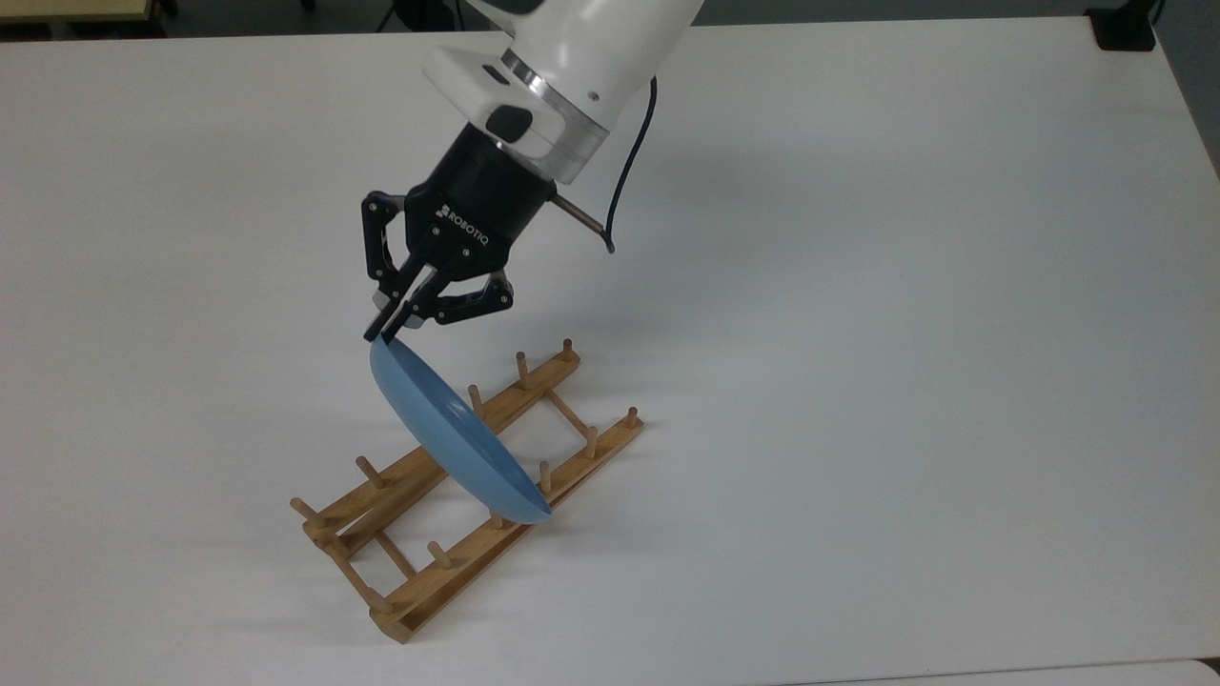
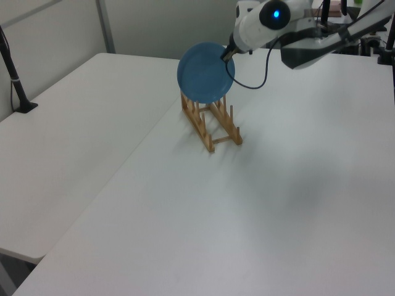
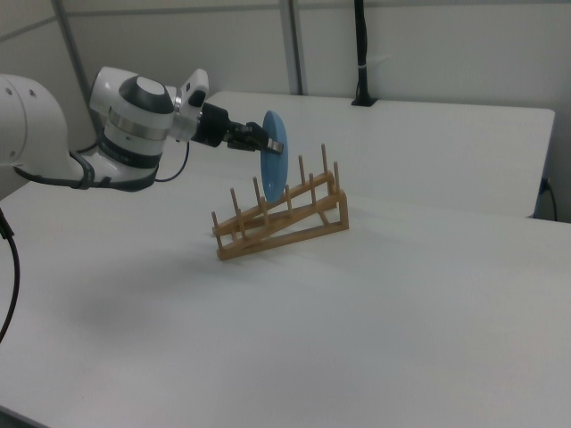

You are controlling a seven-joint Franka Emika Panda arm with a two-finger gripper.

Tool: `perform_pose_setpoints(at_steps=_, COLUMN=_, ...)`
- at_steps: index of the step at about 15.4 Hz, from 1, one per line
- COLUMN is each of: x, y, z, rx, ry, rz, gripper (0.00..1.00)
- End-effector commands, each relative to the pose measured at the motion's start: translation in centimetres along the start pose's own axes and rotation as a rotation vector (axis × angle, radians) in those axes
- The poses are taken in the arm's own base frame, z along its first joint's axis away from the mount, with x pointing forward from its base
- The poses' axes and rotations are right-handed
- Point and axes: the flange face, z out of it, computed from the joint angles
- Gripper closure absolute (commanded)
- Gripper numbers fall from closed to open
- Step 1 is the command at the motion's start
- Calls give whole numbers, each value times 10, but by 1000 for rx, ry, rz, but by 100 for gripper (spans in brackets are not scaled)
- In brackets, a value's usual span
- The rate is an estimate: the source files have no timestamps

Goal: Place plate in plate rack
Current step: 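Lower the plate upright between the rack's dowels, then open the gripper to release the plate and raise it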

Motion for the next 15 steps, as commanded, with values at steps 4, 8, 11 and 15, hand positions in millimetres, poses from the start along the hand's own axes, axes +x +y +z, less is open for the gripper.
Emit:
perform_pose_setpoints(at_steps=4, x=-14, y=-29, z=5, rx=8, ry=40, rz=-21, gripper=86)
perform_pose_setpoints(at_steps=8, x=-11, y=-28, z=4, rx=11, ry=36, rz=-5, gripper=0)
perform_pose_setpoints(at_steps=11, x=4, y=-23, z=-9, rx=40, ry=18, rz=65, gripper=0)
perform_pose_setpoints(at_steps=15, x=20, y=-14, z=-30, rx=110, ry=-90, rz=223, gripper=0)
